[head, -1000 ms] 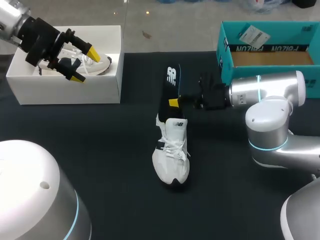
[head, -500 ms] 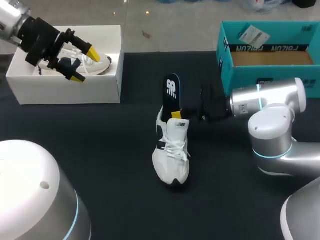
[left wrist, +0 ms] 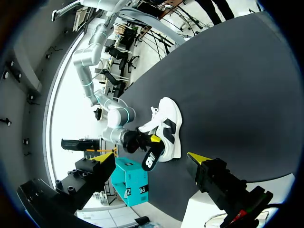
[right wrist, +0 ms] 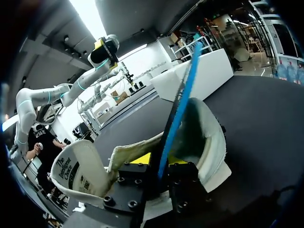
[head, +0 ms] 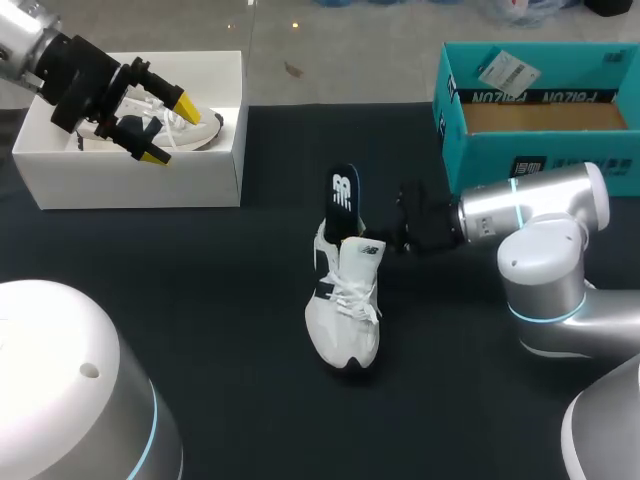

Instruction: Take the shoe out of the shoebox, open the shoe tongue, remove and reinsert the insole, then place the shoe into the shoebox

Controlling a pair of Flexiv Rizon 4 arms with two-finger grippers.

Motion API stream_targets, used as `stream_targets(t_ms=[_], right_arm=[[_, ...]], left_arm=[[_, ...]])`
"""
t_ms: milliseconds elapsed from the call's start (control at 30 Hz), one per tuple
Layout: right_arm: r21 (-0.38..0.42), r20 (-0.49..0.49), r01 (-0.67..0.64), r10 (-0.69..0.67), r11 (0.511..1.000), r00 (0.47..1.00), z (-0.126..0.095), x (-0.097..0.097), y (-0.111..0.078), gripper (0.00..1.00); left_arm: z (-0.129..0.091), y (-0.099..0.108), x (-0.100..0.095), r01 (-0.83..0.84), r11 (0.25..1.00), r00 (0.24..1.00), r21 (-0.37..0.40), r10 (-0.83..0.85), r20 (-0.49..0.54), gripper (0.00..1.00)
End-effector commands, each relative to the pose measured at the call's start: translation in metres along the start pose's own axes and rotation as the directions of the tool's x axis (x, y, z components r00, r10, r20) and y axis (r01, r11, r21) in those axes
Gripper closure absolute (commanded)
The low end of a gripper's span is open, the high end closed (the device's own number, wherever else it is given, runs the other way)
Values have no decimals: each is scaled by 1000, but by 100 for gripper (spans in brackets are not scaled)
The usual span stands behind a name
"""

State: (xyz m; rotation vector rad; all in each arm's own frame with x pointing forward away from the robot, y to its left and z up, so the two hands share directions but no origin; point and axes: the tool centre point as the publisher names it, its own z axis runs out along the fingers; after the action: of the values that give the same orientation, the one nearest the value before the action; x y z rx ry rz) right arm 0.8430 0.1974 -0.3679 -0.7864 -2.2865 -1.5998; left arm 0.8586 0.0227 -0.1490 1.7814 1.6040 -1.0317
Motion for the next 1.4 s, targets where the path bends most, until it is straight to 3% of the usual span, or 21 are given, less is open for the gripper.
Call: stream_targets(t_ms=[33,133,233,333,433,600,633,667,900,1200,1400], right_arm=[[-13,9,25,-25,1000,1000,2,4,14,20],[-14,17,46,-45,999,999,1,3,24,13],[-26,33,66,-65,997,997,-4,-2,41,14],[-50,42,75,-73,996,996,-6,-6,52,22],[-60,46,82,-79,995,996,-3,-11,58,51],[-69,43,72,-70,995,997,3,-17,56,70],[-71,43,72,-69,995,997,4,-18,54,90],[-71,45,68,-65,995,997,4,-19,53,100],[-63,50,33,-30,997,998,0,-18,31,100],[-44,31,-56,57,997,998,5,-12,-12,100],[-60,11,-64,65,996,998,6,-2,-15,100]], left_arm=[[0,0,-1,0,1000,1000,1,0,-5,0],[0,0,-1,0,1000,1000,1,0,-5,0],[0,0,-1,0,1000,1000,1,0,-5,0],[0,0,-1,0,1000,1000,1,0,-5,0],[0,0,-1,0,1000,1000,1,0,-5,0],[0,0,-1,0,1000,1000,1,0,-5,0],[0,0,-1,0,1000,1000,1,0,-5,0],[0,0,-1,0,1000,1000,1,0,-5,0],[0,0,-1,0,1000,1000,1,0,-5,0],[0,0,-1,0,1000,1000,1,0,-5,0],[0,0,-1,0,1000,1000,1,0,-5,0]])
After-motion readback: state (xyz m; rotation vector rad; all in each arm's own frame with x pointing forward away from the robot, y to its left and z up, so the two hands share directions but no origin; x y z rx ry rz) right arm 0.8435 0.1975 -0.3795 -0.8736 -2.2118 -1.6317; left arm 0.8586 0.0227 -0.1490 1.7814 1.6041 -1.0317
